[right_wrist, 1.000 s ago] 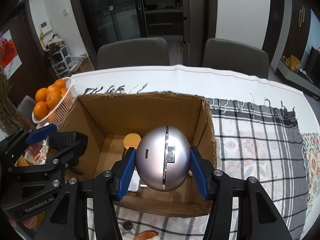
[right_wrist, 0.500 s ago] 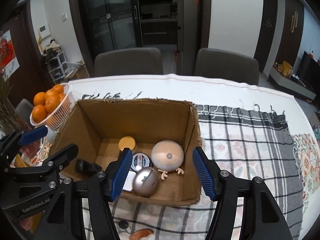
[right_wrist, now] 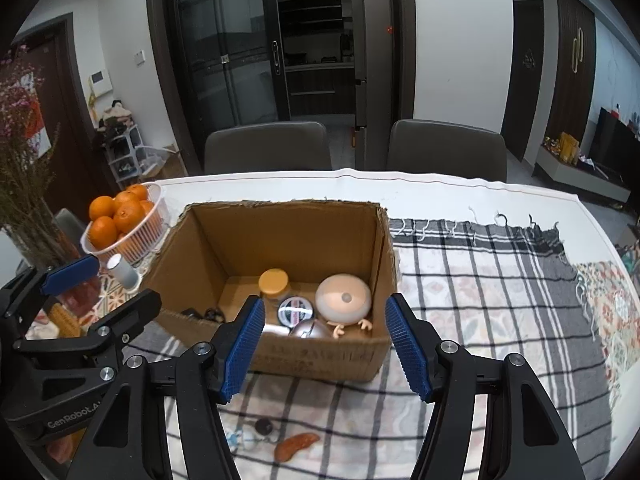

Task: Organize rigid objects
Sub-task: 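Move both tools back toward the white figurine and brown wooden piece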

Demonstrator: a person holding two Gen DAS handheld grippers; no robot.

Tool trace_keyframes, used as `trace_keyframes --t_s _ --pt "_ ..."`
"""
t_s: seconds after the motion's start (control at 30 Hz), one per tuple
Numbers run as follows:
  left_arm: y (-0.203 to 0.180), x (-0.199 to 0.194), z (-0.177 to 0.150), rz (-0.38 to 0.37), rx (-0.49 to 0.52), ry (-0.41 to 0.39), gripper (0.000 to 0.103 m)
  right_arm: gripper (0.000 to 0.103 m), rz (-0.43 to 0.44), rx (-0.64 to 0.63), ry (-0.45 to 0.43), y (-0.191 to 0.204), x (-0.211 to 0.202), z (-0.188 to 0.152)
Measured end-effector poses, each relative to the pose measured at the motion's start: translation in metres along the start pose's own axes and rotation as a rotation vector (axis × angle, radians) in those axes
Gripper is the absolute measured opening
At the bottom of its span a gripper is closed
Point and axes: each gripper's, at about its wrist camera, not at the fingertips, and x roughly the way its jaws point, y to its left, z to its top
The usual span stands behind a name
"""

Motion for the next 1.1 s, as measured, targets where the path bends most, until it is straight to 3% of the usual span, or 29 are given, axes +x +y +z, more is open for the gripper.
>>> trace_keyframes --t_s 0.47,1.1 --pt "-0.015 -0.027 -0.052 -0.021 0.129 -0.043 0.083 0.064 0.011 0.011 0.023 0.011 -0.019 -0.055" --pt "-0.029 -0.012 -0.108 -0.087 0.274 0.010 0.083 0.064 0.046 0.025 0.104 0.018 -0.004 -0.117"
